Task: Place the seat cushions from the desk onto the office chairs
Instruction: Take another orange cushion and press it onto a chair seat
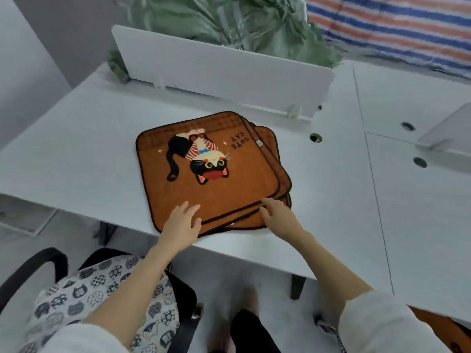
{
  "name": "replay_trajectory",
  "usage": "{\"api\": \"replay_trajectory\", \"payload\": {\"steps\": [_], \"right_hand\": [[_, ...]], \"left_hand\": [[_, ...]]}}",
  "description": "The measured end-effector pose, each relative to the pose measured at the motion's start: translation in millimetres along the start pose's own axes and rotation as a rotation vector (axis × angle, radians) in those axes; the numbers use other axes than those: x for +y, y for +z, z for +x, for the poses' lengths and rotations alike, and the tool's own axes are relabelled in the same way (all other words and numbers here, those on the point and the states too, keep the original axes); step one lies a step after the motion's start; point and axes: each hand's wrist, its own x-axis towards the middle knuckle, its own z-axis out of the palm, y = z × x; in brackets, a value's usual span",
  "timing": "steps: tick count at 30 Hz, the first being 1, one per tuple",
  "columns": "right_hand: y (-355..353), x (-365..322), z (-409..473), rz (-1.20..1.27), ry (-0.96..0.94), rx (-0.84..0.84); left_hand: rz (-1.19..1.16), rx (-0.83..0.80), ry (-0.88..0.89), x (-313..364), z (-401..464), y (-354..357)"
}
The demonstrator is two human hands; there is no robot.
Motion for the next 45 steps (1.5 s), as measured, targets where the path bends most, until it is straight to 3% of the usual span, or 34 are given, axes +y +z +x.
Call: {"api": "replay_trajectory", "payload": {"steps": [6,13,18,21,24,27,36,40,45], "right_hand": [[-11,-4,75,-0.052,0.048,0.023],[-26,-9,180,-0.171,0.256,-0.080],[-27,-25,222,-0.100,0.330,0.037],[-29,-25,235,-0.003,0.288,0.097],[-35,-28,240,0.094,0.217,0.071],[-39,-41,235,0.124,0.107,0.046],[-89,-66,139,0.372,-0.064,0.292],[-115,-46,58,0.459,-0.027,0.495],[-144,11,-59,0.417,0.054,0.699]], "left_hand": [[0.087,0.023,-0.175,-23,52,-3],[-0.138,0.076,-0.550,-44,107,-17],[-0.238,0.369,-0.720,-49,130,-34],[-0.345,0.534,-0.667,-45,138,-44],[-0.472,0.547,-0.593,-38,144,-54],[-0.398,0.548,-0.458,-30,143,-58],[-0.561,0.570,-0.131,33,106,-84],[-0.666,0.496,0.016,77,85,-81],[-0.860,0.284,0.051,154,45,-36]]}}
